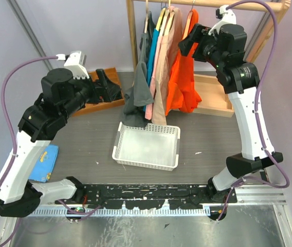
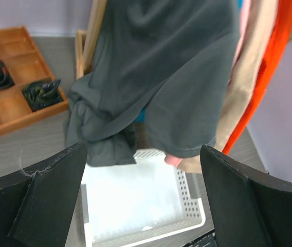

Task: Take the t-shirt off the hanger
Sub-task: Pick up the hanger from the clothesline.

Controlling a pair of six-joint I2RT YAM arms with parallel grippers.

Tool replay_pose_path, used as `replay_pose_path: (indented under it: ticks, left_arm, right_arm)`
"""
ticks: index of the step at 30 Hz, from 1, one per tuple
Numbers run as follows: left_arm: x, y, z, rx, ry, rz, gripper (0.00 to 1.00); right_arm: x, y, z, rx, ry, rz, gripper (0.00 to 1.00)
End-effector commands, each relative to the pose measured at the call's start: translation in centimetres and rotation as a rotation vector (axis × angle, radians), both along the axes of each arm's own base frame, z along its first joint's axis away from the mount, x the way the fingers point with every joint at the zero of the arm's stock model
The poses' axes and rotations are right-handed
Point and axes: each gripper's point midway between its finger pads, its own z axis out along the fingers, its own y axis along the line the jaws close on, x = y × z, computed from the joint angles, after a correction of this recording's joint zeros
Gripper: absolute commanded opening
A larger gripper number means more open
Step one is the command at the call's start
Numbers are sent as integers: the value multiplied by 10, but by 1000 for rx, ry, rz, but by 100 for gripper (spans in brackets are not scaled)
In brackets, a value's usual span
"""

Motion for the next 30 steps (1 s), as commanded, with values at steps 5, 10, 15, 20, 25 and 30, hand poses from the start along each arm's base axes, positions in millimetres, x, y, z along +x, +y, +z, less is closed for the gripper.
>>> replay_pose_path:
  ticks: [5, 10, 15, 20, 25, 30]
  left_arm:
    - [3, -13, 53, -32, -107, -67, 98]
    - [6, -16, 64, -30, -128, -77, 98]
    - [13, -23, 66, -26, -133, -89, 98]
    - [16, -27, 70, -16, -142, -101, 98]
    - [16, -29, 74, -19, -154, -113, 98]
    - [16, -28, 79, -19, -170, -115, 98]
  right_arm:
    - [11, 15, 34, 40, -115, 5, 74]
    - [22, 21, 31, 54, -121, 10, 61]
    - [31, 26, 30, 67, -131, 16, 44]
    - [34, 29, 34, 95, -147, 23, 25]
    - [28, 31, 46, 150, -199, 36, 13]
    - [24, 31, 62, 199, -243, 44, 3]
